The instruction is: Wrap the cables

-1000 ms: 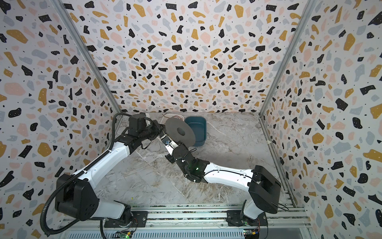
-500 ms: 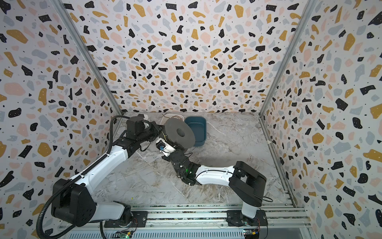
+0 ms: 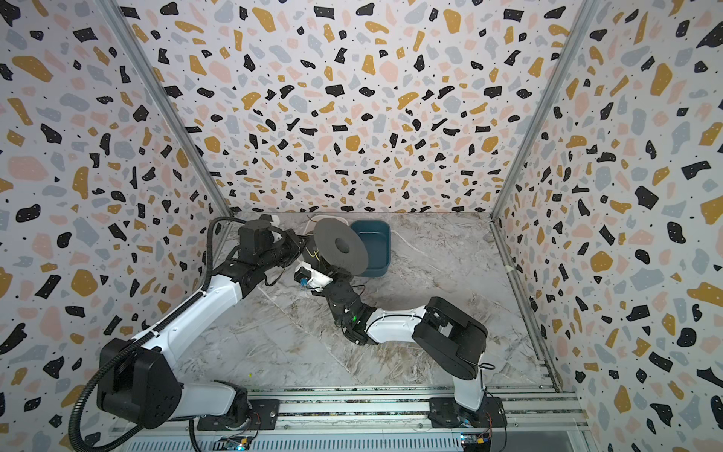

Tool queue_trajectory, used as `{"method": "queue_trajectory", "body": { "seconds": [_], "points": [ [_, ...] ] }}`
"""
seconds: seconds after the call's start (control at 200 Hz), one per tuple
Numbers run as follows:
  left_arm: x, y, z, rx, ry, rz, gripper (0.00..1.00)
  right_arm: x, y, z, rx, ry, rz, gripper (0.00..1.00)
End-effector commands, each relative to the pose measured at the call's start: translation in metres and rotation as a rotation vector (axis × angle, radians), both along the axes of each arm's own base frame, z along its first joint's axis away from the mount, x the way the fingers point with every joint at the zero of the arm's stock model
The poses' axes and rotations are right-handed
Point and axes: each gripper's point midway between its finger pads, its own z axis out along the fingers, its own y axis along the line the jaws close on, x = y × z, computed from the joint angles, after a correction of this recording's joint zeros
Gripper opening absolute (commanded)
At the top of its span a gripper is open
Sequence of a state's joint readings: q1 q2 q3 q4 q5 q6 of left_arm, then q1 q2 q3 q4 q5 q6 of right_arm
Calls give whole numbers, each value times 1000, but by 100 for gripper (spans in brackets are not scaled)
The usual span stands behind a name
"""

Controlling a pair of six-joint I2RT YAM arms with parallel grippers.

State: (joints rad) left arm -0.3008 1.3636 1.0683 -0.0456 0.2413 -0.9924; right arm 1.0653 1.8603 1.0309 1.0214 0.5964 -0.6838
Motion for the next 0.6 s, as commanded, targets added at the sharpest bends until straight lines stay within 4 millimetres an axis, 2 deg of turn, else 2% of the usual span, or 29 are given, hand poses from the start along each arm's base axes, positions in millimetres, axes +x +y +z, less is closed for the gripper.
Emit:
{"method": "queue_trajectory", "body": {
  "seconds": [0.0, 0.1, 0.2, 0.305, 0.461, 0.596],
  "points": [
    [-17, -27, 41, -111, -72, -127, 0, 15, -4, 2, -24, -7, -39, 0],
    [-17, -26, 41, -108, -74, -122, 0, 14, -4, -1, -36, -8, -48, 0],
    [-15, -26, 39, -106, -73, -121, 0, 10, -4, 5, -25, -9, -47, 0],
    [-13, -27, 38, -100, -72, -121, 0, 1, -2, 11, -10, 1, -16, 12],
    [-7, -28, 39, -98, -76, -123, 0, -8, -1, 19, 28, 49, 11, 17],
    [-3, -30, 40, -100, -77, -126, 0, -19, -1, 24, 32, 48, 28, 28]
  ]
}}
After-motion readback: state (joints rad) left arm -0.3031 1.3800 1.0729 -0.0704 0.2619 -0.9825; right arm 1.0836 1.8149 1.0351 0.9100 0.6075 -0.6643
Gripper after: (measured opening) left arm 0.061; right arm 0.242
